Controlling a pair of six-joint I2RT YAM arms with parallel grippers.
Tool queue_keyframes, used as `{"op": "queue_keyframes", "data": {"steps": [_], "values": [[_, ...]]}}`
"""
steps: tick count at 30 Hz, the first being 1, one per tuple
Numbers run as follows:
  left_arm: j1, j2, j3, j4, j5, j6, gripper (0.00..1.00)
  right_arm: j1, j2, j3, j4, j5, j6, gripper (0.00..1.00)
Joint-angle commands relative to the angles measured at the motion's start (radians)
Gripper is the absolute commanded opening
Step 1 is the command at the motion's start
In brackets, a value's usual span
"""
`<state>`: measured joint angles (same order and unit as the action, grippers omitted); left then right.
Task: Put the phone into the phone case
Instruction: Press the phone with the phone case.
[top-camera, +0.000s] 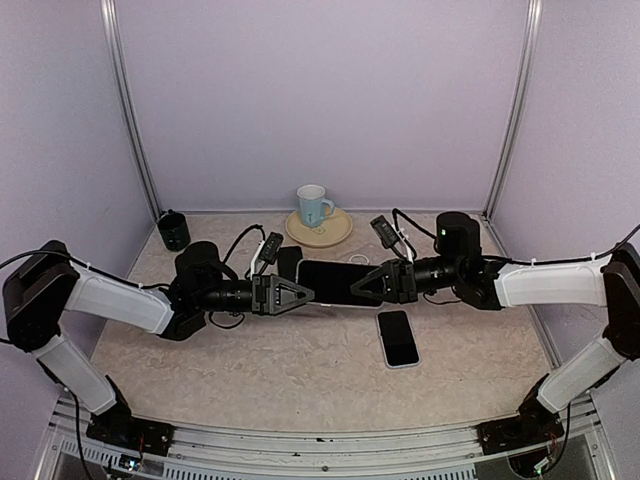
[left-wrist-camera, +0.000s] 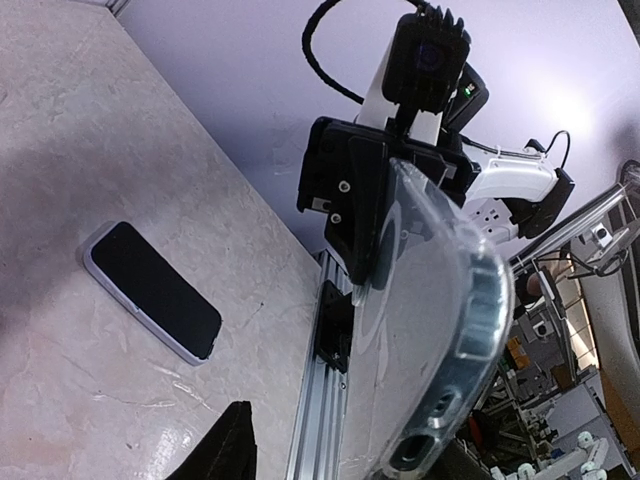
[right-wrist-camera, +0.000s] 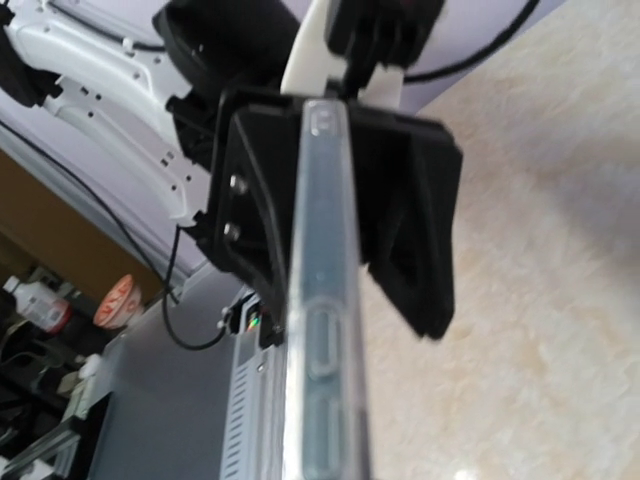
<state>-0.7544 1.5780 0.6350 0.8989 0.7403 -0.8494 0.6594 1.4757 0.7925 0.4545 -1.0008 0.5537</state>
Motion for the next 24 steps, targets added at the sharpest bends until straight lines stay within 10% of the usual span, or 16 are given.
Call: {"op": "queue_keyframes", "data": {"steps": [1, 19, 24], "values": [[-0.03, 0.038, 0.041, 0.009, 0.007, -0.023, 0.47, -0.008, -0.041, 0.026, 0.058, 0.037, -0.025, 0.0], [-0.04, 0.072, 0.057, 0.101, -0.003, -0.087, 0.0, -0.002, -0.064, 0.015, -0.021, 0.064, -0.103, 0.0], [-0.042, 0.08, 0.057, 0.11, 0.014, -0.091, 0.03, -0.003, -0.087, 0.012, -0.046, 0.097, -0.135, 0.0]]}}
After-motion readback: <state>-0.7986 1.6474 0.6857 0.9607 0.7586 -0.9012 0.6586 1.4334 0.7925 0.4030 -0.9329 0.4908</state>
